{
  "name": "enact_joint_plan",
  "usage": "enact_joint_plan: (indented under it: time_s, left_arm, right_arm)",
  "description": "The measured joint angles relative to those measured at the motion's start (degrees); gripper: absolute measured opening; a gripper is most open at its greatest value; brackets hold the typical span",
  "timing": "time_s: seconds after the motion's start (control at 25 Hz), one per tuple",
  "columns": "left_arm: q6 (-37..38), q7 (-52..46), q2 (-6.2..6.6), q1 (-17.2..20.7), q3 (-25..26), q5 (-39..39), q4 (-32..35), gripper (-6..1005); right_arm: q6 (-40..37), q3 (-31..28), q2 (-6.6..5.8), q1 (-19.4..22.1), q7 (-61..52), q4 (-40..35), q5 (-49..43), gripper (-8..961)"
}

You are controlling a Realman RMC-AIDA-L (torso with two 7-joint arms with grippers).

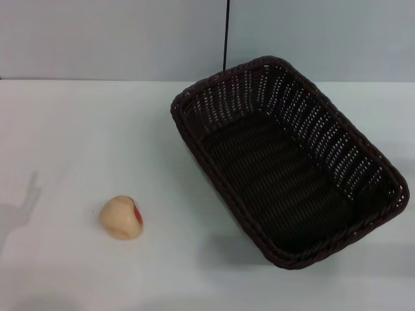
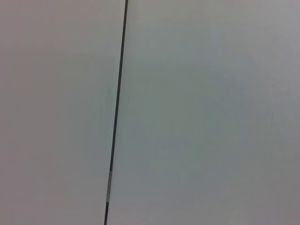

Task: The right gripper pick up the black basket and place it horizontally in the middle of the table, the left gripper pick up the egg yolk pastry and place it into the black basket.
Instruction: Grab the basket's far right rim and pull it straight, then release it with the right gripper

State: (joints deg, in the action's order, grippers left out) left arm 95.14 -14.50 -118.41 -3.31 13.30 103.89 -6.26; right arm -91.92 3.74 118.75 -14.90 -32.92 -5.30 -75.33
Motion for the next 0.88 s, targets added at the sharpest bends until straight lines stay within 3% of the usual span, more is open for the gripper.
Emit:
enact_joint_plan:
  time_s: [0.04,0.12,0.16,0.2,0.24,0.4,0.56,0.6,0.64,0.76,0.88]
  left_arm:
    - [0.01,-0.37,0.02,0.00,-0.06,0.07,0.06,813]
    - [0.02,-0.91,0.09,-0.01,-0.11,0.10,0.18,812]
    - [0.00,-1.07,0.11,-0.03,-0.12,0.11,0.24,812]
    - [-0.07,-1.19,0.17,-0.17,-0.12,0.12,0.57,812]
    - [-0.07,-1.19,0.17,-0.17,-0.12,0.12,0.57,812]
    - [-0.18,-1.20,0.21,-0.56,-0.12,0.15,0.90,812]
    - [-0.12,-1.22,0.20,-0.70,-0.12,0.17,0.90,812]
    - [-0.06,-1.22,0.20,-0.71,-0.12,0.18,0.90,812]
    - [0.00,-1.22,0.19,-0.73,-0.12,0.18,0.90,812]
    - [0.05,-1.24,0.17,-0.81,-0.12,0.19,0.90,812]
    - [0.05,-1.24,0.05,-0.80,-0.17,0.18,0.87,812]
  right_arm:
    - [0.00,0.00,0.00,0.00,0.00,0.00,0.00,627]
    - [0.19,-0.01,-0.07,0.30,-9.25,-7.38,-5.00,622]
    - [0.17,0.01,-0.04,0.36,-15.22,-12.23,-8.20,620]
    - [-0.25,0.01,-0.10,0.11,-27.14,-21.97,-13.69,617]
    - [-0.25,0.01,-0.10,0.11,-27.14,-21.97,-13.69,615]
    - [-2.59,2.22,-0.49,-1.89,-53.82,-44.60,-26.88,606]
    - [-6.65,8.37,-1.81,-4.50,-74.61,-63.15,-36.52,597]
    - [-9.95,10.98,-3.13,-7.23,-84.17,-71.35,-42.59,594]
    - [-9.95,10.98,-3.13,-7.23,-84.17,-71.35,-42.59,592]
    - [-16.59,13.60,-5.34,-13.43,-93.94,-77.86,-53.82,585]
    - [-22.45,16.97,-7.47,-21.00,-100.08,-77.14,-64.76,578]
